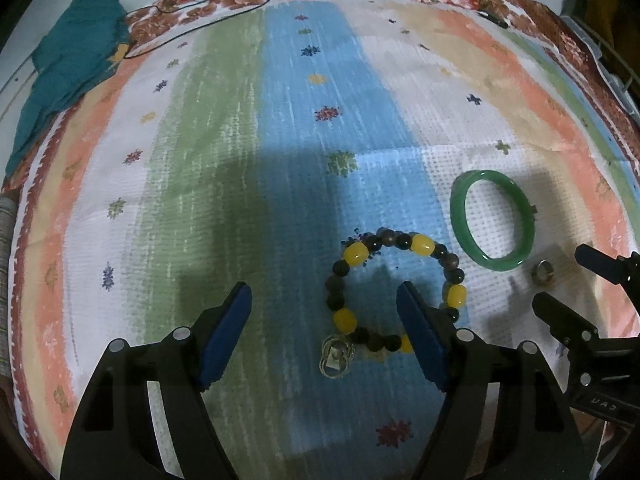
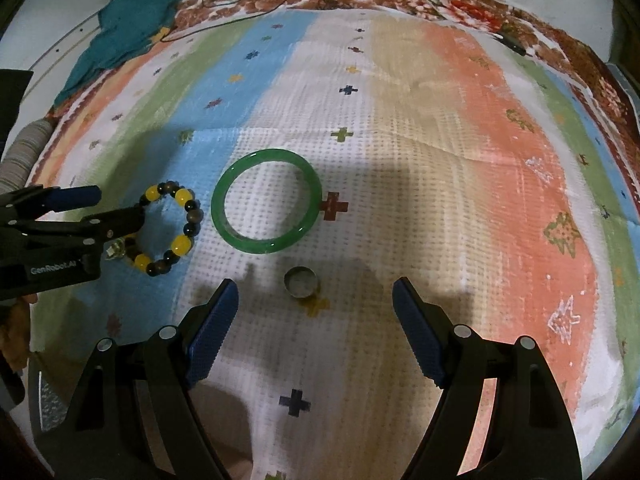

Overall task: Organize jewelry
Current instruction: 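Grasp the yellow-black bead bracelet with the left gripper while the right grasps the ring, then carry the bracelet and ring back over the silver tin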

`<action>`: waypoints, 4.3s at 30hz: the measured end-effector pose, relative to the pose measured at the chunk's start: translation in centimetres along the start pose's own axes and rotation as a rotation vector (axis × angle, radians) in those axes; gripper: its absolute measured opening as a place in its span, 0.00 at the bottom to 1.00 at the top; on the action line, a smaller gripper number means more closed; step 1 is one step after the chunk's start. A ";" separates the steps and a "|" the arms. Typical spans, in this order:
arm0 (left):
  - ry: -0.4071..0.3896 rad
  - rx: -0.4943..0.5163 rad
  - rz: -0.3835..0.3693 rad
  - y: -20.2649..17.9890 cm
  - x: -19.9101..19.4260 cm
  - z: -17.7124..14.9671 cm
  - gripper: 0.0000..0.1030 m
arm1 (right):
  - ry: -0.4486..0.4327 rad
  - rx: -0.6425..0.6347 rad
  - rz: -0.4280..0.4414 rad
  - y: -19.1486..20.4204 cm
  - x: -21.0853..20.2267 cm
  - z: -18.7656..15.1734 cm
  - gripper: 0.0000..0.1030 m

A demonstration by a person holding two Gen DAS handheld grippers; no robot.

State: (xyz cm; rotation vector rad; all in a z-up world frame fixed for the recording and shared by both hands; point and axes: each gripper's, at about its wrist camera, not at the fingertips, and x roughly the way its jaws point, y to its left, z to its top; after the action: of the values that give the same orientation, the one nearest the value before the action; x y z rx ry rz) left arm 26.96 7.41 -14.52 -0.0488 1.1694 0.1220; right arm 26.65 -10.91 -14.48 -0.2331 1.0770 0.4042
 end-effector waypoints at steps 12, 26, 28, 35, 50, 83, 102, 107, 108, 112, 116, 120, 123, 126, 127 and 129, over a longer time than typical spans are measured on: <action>0.008 0.029 -0.011 -0.5 1.4 -0.2 0.18 | 0.009 -0.034 -0.014 -0.1 0.8 -0.1 0.22; -0.105 0.045 -0.024 -1.0 -3.6 0.4 0.09 | -0.061 -0.011 -0.010 0.3 -1.3 -0.1 0.19; -0.117 0.057 -0.027 -1.4 -4.4 0.1 0.09 | -0.077 0.003 -0.013 0.1 -2.0 0.0 0.19; -0.168 0.053 -0.039 -2.1 -6.2 -0.2 0.09 | -0.134 0.014 -0.031 0.4 -4.2 -0.1 0.19; -0.255 0.055 -0.083 -3.1 -10.4 -1.1 0.09 | -0.206 0.026 -0.018 0.5 -7.3 -1.1 0.19; -0.390 0.014 -0.172 -2.9 -18.6 -6.7 0.10 | -0.356 0.004 0.060 3.3 -15.1 -4.6 0.19; -0.448 0.017 -0.183 -4.2 -21.9 -10.0 0.10 | -0.382 -0.028 0.114 4.4 -17.9 -7.1 0.19; -0.450 0.020 -0.183 -4.5 -22.2 -10.7 0.10 | -0.387 -0.050 0.122 5.1 -18.6 -7.9 0.19; -0.452 0.016 -0.182 -4.6 -22.3 -10.9 0.10 | -0.388 -0.049 0.127 5.1 -18.7 -8.0 0.19; -0.457 0.009 -0.185 -4.6 -22.9 -11.7 0.10 | -0.383 -0.051 0.141 5.2 -19.0 -8.5 0.19; -0.460 0.003 -0.185 -4.6 -23.3 -12.5 0.10 | -0.357 -0.047 0.186 5.4 -18.8 -9.0 0.19; -0.455 0.001 -0.181 -4.5 -23.3 -12.9 0.10 | -0.333 -0.061 0.214 5.9 -18.5 -9.2 0.19; -0.445 -0.012 -0.185 -4.3 -23.2 -12.9 0.10 | -0.311 -0.068 0.225 6.2 -18.1 -9.2 0.19; -0.430 -0.011 -0.165 -4.2 -23.0 -12.8 0.19 | -0.288 -0.064 0.227 6.0 -17.6 -9.1 0.28; -0.425 -0.014 -0.160 -4.1 -22.9 -12.7 0.25 | -0.285 -0.058 0.221 5.8 -17.5 -9.1 0.35; -0.421 -0.020 -0.155 -3.9 -22.8 -12.6 0.25 | -0.282 -0.046 0.208 5.4 -17.3 -9.0 0.42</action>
State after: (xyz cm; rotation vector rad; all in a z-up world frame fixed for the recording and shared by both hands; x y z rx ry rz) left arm 7.11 0.68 1.48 -0.1248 0.7411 0.0049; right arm 9.97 -12.99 -3.17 -0.0999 0.8174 0.6297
